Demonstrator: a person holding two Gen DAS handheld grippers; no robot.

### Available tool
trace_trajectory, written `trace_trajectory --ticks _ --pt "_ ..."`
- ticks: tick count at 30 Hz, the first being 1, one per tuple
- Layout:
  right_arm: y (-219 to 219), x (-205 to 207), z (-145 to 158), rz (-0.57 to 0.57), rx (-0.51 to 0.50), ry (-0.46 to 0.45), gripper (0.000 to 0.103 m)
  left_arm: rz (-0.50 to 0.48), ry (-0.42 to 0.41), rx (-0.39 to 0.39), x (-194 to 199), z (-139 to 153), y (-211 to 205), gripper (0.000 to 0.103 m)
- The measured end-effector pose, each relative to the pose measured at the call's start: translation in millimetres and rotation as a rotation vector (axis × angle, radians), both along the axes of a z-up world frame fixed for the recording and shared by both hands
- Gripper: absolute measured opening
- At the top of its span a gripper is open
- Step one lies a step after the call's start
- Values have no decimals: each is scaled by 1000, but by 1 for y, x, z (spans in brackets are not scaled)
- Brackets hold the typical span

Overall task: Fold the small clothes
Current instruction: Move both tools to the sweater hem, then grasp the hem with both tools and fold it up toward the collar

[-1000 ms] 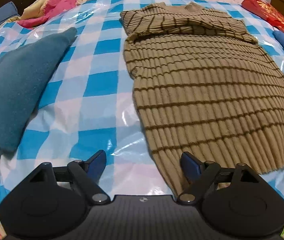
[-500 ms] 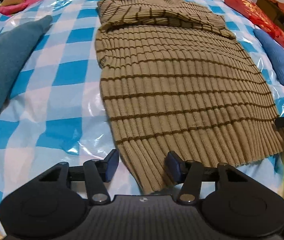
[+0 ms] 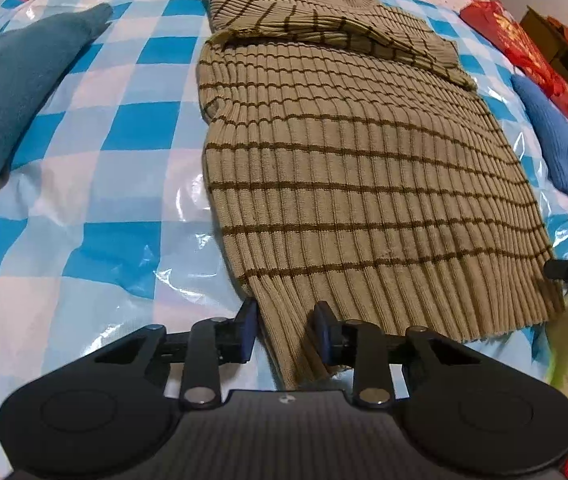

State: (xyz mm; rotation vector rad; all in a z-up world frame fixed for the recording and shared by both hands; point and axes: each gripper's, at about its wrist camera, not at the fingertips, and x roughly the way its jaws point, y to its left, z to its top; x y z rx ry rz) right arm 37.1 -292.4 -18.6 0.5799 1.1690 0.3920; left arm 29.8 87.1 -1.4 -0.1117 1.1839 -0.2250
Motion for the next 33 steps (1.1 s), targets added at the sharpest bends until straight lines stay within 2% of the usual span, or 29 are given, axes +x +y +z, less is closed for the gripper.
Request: trace_trajectory --ticks 10,11,12,13,14,17,21,24,27,33 --pt "9 -2 0 30 -21 -7 31 25 19 -19 -1 -4 6 43" --pt "10 -3 0 29 -20 -7 31 30 22 -25 -1 -3 6 38" --pt "10 -3 -1 25 -19 -6 29 33 27 -37 -1 -2 7 27" --pt "11 -2 -1 18 -13 -2 21 33 35 -73 0 -2 9 19" --pt "9 -2 -2 6 17 8 8 45 41 -130 0 -1 13 20" --pt "-2 -4 -4 -76 163 26 6 96 20 -291 4 3 25 19" --pt "-12 -2 6 -183 308 -30 6 151 -42 -425 23 16 35 19" --pt "-14 11 21 -227 364 -102 6 180 -96 -513 45 27 43 19" --pt "-17 35 38 -253 395 -171 6 191 -146 -558 72 38 49 19" --pt "-23 108 61 -303 380 -284 6 206 -278 -560 153 58 58 19"
